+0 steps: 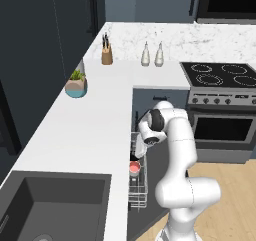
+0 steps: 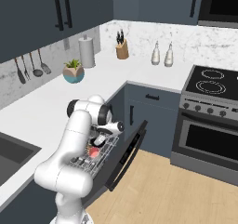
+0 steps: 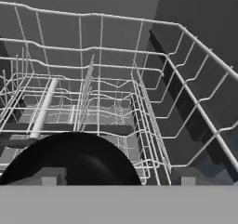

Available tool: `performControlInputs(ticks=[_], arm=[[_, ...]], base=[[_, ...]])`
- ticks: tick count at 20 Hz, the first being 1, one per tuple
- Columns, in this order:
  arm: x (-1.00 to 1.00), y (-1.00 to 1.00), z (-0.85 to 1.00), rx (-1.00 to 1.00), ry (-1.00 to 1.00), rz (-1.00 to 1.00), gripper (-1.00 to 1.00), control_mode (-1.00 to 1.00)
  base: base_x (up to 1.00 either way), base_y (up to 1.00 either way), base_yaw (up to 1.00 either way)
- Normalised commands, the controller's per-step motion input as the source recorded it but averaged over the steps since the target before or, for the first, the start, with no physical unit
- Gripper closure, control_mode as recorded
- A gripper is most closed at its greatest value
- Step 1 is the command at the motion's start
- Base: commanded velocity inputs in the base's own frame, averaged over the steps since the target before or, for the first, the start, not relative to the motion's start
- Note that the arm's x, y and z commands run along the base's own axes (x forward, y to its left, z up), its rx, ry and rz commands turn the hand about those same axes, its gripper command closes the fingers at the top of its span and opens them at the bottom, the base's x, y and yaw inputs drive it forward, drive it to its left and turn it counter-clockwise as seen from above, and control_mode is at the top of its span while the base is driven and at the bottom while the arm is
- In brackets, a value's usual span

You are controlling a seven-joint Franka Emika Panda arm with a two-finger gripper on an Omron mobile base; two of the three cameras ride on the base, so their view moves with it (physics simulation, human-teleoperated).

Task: Pick up the cup and bowl from the counter, place them in the dishwasher, and close the dishwasher door.

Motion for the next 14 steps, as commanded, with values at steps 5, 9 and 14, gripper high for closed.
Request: performControlInputs(ticks=[5, 9, 14], arm=[[-0.48, -0.02, 0.34, 0.00, -0.23, -0.01, -1.00, -1.00], [-0.82, -0.22, 0.34, 0.00, -0.13, -0.07, -1.00, -1.00], [-0.60, -0.25, 0.91, 0.00, -0.18, -0.11, -1.00, -1.00]], base=[[0.00, 0.00, 0.00], [0.00, 0.00, 0.00], [0.00, 0.00, 0.00]])
